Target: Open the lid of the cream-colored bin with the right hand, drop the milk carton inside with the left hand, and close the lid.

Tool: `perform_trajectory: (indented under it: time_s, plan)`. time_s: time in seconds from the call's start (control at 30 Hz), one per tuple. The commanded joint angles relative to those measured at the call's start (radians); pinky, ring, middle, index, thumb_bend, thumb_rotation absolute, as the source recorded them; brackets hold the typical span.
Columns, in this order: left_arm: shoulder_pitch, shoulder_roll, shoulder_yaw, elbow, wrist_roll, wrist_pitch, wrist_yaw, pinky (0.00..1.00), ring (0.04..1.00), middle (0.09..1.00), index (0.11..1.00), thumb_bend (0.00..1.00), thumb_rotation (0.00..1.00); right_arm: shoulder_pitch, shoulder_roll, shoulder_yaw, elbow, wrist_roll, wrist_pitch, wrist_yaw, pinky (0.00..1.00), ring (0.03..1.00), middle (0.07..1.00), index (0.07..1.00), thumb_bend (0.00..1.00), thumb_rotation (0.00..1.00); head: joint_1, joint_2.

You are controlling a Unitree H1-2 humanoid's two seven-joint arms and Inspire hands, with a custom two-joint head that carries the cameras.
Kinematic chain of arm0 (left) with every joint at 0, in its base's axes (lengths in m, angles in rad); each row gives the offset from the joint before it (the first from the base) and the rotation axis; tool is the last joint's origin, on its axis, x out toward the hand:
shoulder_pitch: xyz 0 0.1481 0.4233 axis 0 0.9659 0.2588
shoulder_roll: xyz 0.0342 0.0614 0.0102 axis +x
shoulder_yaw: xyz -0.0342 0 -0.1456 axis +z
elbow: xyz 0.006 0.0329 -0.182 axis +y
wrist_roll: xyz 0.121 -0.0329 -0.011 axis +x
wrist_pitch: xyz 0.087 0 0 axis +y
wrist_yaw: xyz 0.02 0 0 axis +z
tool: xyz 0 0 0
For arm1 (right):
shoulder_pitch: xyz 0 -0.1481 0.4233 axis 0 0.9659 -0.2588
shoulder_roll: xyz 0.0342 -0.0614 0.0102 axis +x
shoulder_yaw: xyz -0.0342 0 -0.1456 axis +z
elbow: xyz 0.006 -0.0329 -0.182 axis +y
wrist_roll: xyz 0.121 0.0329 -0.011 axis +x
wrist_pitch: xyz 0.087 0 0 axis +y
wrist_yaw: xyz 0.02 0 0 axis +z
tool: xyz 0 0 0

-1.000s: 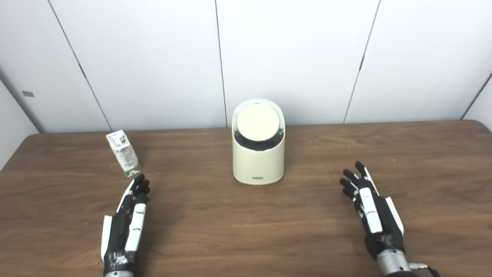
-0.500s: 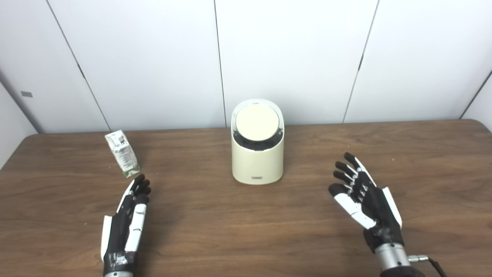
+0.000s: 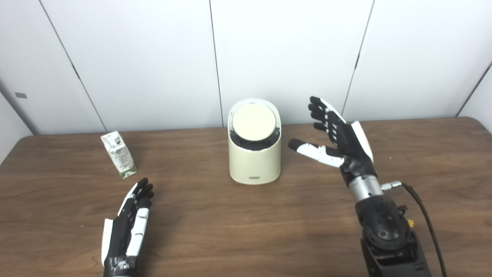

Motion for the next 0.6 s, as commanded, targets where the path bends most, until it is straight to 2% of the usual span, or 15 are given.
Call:
perform_trajectory:
  time_s: [0.0,0.03,0.23,0.33,0.57]
  plan:
    - [0.041,-0.012,-0.013,0.017,0.012,-0.004,0.008,0.87,0.865,0.872,0.930,0.51,0.86,-0.065,-0.002,-0.002,0.003,-0.025,-0.002,-0.010,0.89,0.924,0.906,0.901,0.86,0.41,0.000,0.000]
    - [0.042,-0.013,-0.014,0.017,0.015,-0.006,0.009,0.87,0.864,0.871,0.929,0.52,0.86,-0.082,-0.004,0.004,0.017,-0.040,-0.006,-0.015,0.86,0.917,0.899,0.901,0.87,0.41,0.000,0.001]
    - [0.044,-0.017,-0.014,0.022,0.022,-0.018,0.013,0.88,0.858,0.870,0.926,0.53,0.86,-0.188,-0.015,0.049,0.120,-0.109,-0.027,-0.013,0.82,0.930,0.926,0.912,0.86,0.35,0.001,0.006]
    - [0.046,-0.022,-0.016,0.015,0.024,-0.013,0.014,0.87,0.857,0.872,0.928,0.53,0.87,-0.232,-0.019,0.078,0.197,-0.162,-0.057,-0.039,0.77,0.901,0.915,0.905,0.86,0.34,0.005,0.007]
    - [0.045,-0.032,-0.017,0.017,0.024,-0.017,0.016,0.87,0.852,0.864,0.924,0.53,0.86,-0.289,-0.020,0.099,0.331,-0.216,-0.122,-0.095,0.81,0.899,0.927,0.916,0.86,0.25,0.011,0.010]
